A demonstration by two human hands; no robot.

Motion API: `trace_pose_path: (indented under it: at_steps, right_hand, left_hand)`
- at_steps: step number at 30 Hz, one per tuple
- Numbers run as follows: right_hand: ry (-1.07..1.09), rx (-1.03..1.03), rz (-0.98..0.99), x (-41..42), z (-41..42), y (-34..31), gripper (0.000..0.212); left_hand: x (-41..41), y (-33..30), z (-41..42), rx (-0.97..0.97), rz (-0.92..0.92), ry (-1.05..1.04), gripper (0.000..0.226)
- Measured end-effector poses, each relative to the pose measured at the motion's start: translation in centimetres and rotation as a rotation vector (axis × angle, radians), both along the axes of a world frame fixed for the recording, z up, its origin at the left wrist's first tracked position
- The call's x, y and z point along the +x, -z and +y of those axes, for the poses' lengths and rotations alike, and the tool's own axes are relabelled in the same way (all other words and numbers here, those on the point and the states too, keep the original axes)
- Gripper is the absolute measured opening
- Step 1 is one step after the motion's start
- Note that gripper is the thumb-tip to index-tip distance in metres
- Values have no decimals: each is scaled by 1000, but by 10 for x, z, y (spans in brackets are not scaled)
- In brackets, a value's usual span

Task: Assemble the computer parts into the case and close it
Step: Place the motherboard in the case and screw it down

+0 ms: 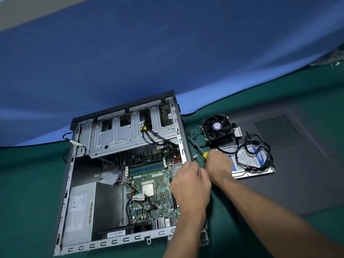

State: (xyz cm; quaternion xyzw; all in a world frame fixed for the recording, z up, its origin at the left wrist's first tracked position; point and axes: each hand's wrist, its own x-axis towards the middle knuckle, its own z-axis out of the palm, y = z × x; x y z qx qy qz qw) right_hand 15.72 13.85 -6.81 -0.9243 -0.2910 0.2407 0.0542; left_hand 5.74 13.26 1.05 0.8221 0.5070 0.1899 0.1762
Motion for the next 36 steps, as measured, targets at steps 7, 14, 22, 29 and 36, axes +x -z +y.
trace_pose_path:
  at_steps: [7, 14, 22, 29, 36]
  right_hand:
    - [-36, -18, -24, 1, 3, 3, 23]
    - [10, 31, 117, 9, -4, -3, 10]
    - [302, 355, 668, 21, -31, -45, 26]
    - [439, 770, 1017, 23, -40, -111, 20]
    - [627, 881, 1591, 22, -27, -157, 20]
  left_hand:
    - [0, 4, 0, 5, -31, 7, 38]
    - [0, 4, 0, 24, -14, 20, 39]
    - [3, -1, -2, 27, -80, -1, 50]
    - [6, -28, -7, 65, -59, 20, 32]
    - [10, -101, 21, 38, -281, 309, 18]
